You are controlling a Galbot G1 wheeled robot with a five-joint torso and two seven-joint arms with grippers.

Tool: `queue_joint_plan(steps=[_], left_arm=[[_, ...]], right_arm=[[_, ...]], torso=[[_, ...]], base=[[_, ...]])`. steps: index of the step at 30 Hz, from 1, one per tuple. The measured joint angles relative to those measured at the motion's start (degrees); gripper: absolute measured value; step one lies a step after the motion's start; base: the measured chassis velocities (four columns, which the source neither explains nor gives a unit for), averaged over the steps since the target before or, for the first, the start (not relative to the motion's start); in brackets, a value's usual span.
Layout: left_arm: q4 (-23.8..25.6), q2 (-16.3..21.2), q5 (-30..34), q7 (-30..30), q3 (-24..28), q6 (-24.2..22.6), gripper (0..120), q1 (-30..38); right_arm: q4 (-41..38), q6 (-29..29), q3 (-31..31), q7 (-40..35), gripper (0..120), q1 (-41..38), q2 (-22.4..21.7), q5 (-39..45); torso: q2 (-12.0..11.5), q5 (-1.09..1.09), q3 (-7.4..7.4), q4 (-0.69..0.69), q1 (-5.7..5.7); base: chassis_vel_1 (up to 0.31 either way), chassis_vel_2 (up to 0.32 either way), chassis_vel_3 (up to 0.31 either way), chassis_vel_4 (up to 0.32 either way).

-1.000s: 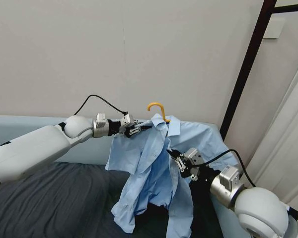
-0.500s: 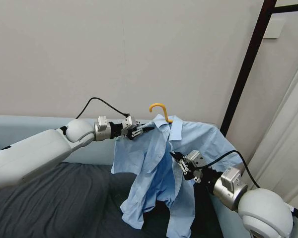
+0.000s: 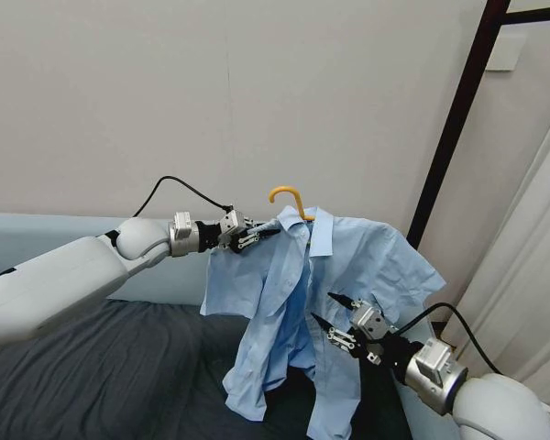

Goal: Pick up the clothes from the sofa and hang them on the clothes hanger.

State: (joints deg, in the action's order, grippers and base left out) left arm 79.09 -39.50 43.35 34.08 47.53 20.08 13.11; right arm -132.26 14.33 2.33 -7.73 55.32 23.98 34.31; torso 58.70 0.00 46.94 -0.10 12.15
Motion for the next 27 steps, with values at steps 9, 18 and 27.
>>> queue_joint_plan(steps=[9,18,27], left_arm=[[-2.8,3.1,-7.0,0.9,-2.5,6.5,1,-3.3],[-3.3,1.5,-7.4,3.3,-3.0,9.8,1,-4.6],[-4.1,-4.6,-7.3,5.7,-2.2,10.9,1,-4.7]], right_arm=[[-1.6,-1.1,1.2,0.2,99,-5.2,-4.8,3.9],[6.5,-1.5,-5.0,8.3,100,-20.9,-11.7,10.0],[9.7,0.9,-19.9,16.3,100,-40.4,-16.3,20.0]], torso=[[0.0,-0.02,0.0,0.04,0.0],[0.0,0.0,0.0,0.03,0.0],[0.0,-0.06,0.01,-0.03,0.01]], base=[[0.0,0.0,0.0,0.0],[0.0,0.0,0.0,0.0],[0.0,0.0,0.0,0.0]])
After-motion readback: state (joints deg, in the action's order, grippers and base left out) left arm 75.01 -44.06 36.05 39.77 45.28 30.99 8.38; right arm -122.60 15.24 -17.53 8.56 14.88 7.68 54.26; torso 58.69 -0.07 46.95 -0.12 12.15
